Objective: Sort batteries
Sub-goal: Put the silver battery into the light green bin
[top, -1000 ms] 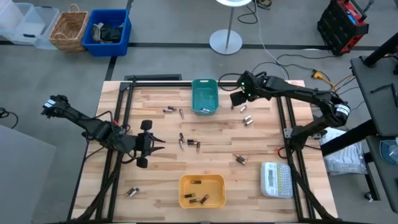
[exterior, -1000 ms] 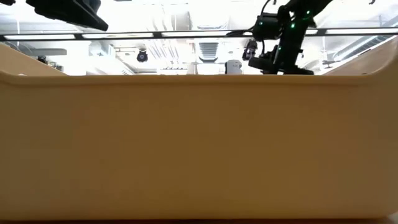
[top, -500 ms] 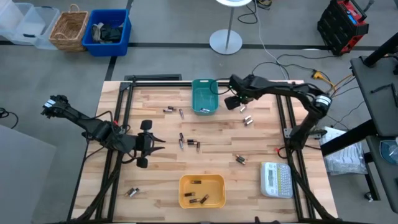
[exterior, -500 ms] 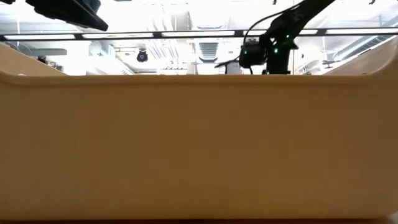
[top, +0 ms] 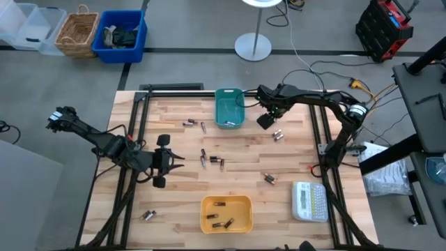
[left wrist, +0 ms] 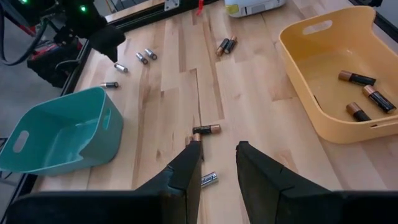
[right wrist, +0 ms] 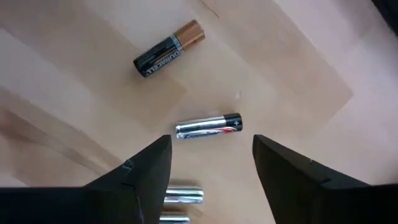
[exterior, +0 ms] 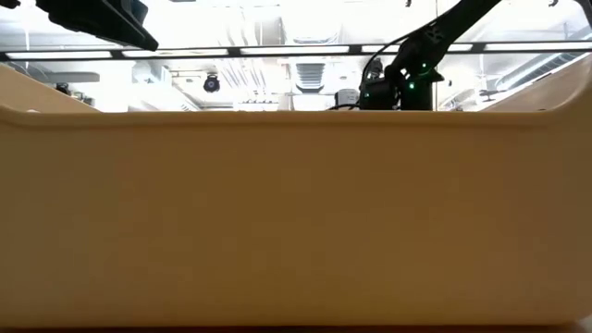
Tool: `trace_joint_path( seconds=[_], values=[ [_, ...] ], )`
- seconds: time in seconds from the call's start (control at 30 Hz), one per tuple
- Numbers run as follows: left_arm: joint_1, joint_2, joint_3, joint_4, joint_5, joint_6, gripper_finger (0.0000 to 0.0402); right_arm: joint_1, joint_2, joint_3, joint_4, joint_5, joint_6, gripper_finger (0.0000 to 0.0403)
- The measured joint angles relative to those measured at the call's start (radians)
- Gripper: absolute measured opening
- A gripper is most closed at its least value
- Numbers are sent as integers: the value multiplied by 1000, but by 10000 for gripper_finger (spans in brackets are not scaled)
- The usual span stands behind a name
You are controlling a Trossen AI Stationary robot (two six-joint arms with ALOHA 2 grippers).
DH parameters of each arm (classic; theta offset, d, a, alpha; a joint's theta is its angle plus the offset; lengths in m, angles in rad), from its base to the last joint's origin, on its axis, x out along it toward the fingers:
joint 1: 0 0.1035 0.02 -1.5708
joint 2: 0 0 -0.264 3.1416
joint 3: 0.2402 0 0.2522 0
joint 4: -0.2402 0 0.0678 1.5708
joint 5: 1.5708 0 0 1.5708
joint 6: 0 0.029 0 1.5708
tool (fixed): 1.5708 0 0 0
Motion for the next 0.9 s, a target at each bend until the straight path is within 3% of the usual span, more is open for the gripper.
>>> trace_joint_path(
  seconds=[0.53, 0.9],
  values=[
    [0, 0, -2, 0, 0, 0, 81, -33, 0, -45, 68, -1, -75, 317],
    [0, 0, -2, 0, 0, -3, 81, -33, 0, -113, 118, -30, -82, 326]
  ],
)
